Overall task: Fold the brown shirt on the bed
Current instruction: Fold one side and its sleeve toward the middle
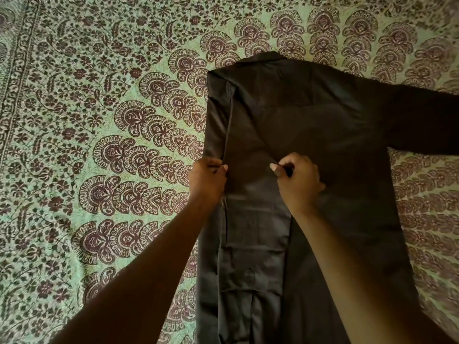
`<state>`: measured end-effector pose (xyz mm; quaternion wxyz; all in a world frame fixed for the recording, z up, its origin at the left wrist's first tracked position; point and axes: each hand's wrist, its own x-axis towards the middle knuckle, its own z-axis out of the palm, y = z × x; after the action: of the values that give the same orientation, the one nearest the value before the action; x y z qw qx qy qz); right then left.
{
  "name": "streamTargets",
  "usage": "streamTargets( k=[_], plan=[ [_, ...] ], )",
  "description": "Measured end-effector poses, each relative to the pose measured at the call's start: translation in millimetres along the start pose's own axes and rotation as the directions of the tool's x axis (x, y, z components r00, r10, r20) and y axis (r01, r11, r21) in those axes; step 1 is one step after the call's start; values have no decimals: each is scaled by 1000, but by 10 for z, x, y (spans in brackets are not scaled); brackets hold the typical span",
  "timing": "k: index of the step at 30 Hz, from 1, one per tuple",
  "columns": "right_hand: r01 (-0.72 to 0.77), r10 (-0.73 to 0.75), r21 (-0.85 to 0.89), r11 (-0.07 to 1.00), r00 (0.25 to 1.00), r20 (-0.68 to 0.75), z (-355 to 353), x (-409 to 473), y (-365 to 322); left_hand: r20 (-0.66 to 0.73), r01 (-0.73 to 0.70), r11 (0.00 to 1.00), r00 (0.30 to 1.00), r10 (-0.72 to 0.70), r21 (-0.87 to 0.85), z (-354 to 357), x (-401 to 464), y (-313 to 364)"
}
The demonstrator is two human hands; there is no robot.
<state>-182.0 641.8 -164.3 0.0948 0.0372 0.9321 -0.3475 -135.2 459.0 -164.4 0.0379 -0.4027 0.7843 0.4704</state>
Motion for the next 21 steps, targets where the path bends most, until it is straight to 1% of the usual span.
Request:
streamTargets(
  k=[1, 2, 4, 5, 6, 7, 9, 12, 14, 16, 18, 20, 21],
  plan=[
    [2, -2, -1, 1000, 1000, -1, 10, -6, 5, -6, -8, 1000, 1000, 8, 15, -10, -1, -15],
    [-12, 12, -12, 1000, 1000, 18, 14, -12, 6, -23, -44, 998, 999, 45, 45, -24, -19, -21],
    [-68, 72, -52, 996, 994, 84, -13, -33, 15, -52, -207, 970, 975, 215, 125, -53, -103, -47],
    [-93, 100, -67, 993, 989, 110, -28, -50, 32, -40, -294, 942, 952, 304, 159, -75, -166, -51],
    [-111, 119, -70, 991, 985, 127, -57, -77, 44, -7, -351, 919, 934, 358, 179, -93, -229, -63],
    [-126, 135, -72, 989, 981, 141, -80, -113, 66, 36, -380, 905, 924, 380, 192, -110, -279, -87],
    [-132, 143, -75, 988, 975, 169, -93, -211, 145, 105, -383, 899, 924, 369, 211, -138, -339, -146],
    [-124, 123, -7, 992, 972, 200, -78, -403, 256, 138, -418, 862, 908, 395, 286, -141, -384, -253],
    [-118, 107, 70, 990, 984, 143, -96, -501, 274, 134, -423, 864, 906, 401, 275, -140, -453, -309],
    [-124, 118, 103, 987, 991, 60, -106, -553, 276, 121, -384, 895, 923, 365, 226, -149, -612, -361],
    [-172, 169, 69, 983, 984, 55, -126, -644, 271, 110, -337, 923, 941, 321, 188, -178, -859, -496],
    [-211, 209, -4, 978, 970, 123, -150, -831, 277, 138, -334, 921, 940, 311, 200, -225, -1145, -708],
    [-218, 221, -41, 975, 963, 155, -165, -969, 288, 180, -344, 914, 934, 309, 216, -253, -1302, -817]
  ],
)
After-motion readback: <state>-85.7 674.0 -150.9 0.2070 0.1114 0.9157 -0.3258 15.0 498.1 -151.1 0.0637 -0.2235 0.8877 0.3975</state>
